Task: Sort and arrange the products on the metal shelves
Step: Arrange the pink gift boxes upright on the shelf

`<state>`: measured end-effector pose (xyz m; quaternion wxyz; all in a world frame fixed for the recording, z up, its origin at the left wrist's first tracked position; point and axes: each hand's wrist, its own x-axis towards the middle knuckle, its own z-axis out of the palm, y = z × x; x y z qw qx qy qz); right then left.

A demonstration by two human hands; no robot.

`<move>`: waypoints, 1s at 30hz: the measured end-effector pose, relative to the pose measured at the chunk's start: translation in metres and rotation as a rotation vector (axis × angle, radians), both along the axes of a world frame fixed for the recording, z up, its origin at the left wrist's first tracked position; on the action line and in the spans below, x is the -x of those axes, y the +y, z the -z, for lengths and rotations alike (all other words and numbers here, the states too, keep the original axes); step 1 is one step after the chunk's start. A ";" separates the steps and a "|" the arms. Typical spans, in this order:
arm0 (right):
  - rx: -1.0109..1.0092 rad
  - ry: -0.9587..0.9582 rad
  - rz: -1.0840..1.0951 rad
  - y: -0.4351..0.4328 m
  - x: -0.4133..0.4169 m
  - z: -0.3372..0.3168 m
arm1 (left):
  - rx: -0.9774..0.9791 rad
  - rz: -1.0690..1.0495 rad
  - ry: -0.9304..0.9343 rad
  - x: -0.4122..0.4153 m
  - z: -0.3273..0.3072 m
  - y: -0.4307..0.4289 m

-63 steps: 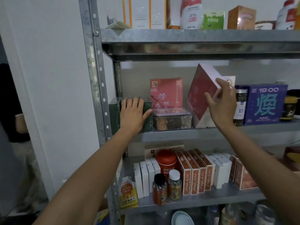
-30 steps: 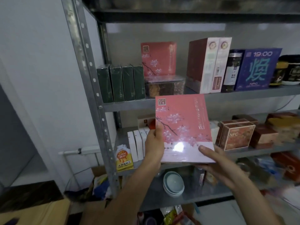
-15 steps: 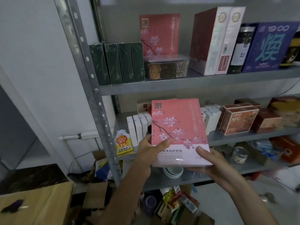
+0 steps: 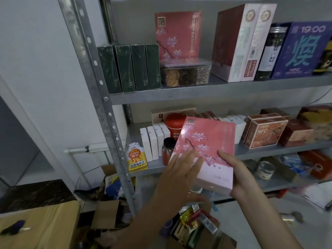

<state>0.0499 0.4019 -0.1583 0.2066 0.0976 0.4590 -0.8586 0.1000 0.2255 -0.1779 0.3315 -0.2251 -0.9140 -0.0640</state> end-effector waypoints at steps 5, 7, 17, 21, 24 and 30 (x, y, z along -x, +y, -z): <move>0.051 -0.116 -0.033 -0.001 -0.014 -0.012 | 0.058 -0.043 0.315 0.004 0.002 0.000; 0.083 -0.109 -0.080 0.004 -0.017 -0.016 | 0.014 -0.022 0.342 0.003 0.004 -0.003; 0.229 0.378 0.399 0.029 0.037 -0.043 | -0.695 0.148 -0.034 -0.010 -0.011 -0.001; 0.131 0.601 0.400 0.028 0.048 -0.063 | -0.822 0.166 -0.130 -0.013 -0.012 0.005; 0.128 0.532 0.532 0.022 0.051 -0.071 | -0.881 0.206 -0.277 -0.017 -0.018 0.006; 0.086 0.446 0.687 0.011 0.047 -0.082 | -0.909 0.264 -0.304 -0.027 -0.033 0.010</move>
